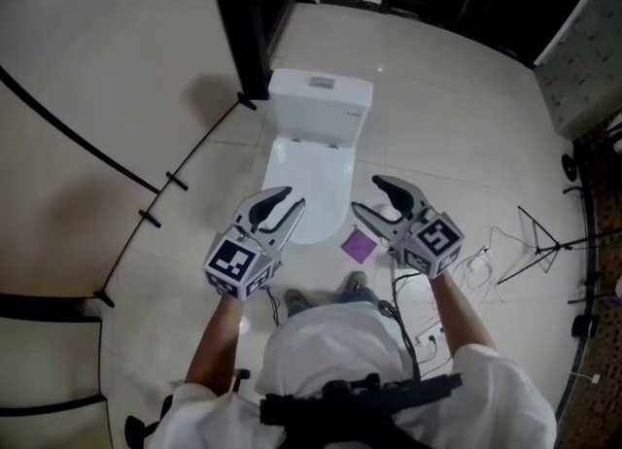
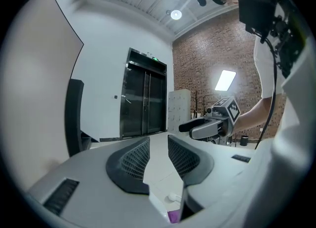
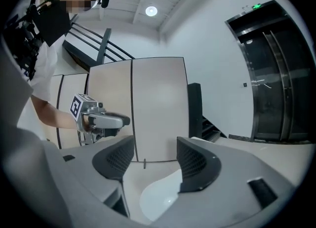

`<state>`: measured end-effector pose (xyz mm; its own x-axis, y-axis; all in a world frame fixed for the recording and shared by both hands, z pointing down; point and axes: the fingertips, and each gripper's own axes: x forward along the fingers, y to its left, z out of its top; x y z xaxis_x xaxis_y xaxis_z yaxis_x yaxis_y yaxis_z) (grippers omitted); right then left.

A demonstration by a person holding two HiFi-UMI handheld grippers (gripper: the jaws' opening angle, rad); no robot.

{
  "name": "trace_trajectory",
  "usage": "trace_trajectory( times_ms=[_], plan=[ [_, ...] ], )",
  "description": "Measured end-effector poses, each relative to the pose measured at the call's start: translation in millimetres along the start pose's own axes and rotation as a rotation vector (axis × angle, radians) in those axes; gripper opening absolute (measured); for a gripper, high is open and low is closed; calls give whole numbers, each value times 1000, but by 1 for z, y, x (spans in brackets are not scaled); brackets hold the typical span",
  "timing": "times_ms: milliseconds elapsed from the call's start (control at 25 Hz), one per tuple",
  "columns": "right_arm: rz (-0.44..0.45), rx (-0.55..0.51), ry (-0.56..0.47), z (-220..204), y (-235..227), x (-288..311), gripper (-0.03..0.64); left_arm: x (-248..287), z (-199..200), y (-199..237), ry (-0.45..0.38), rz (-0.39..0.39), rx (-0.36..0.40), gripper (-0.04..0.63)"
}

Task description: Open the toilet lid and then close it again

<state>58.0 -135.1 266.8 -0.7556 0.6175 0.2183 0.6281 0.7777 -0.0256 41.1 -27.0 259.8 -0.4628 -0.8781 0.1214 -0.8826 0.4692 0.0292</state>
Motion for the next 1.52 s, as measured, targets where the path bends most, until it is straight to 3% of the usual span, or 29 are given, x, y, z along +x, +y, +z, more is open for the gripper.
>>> trace_trajectory(
  times_ms=[440, 680, 920, 1120, 1320, 1520],
  plan=[
    [4, -12, -9, 6, 3, 3, 276, 7, -6, -3, 46, 25, 18, 106],
    [3, -29, 2, 3, 4, 1, 276, 0, -2, -1, -17, 44, 6, 109],
    [-12, -50, 26, -1, -1, 1, 276, -6, -5, 1, -23, 53, -7, 108],
    [-14, -78, 88, -18, -18, -4, 276, -12, -13, 1, -28, 73, 25, 108],
    [35, -158, 179, -42, -48, -6, 276, -8, -13, -3, -30, 142, 31, 108],
    [197, -289, 279, -77, -86, 2, 276, 14, -19, -7, -45, 297, -20, 108]
  ],
)
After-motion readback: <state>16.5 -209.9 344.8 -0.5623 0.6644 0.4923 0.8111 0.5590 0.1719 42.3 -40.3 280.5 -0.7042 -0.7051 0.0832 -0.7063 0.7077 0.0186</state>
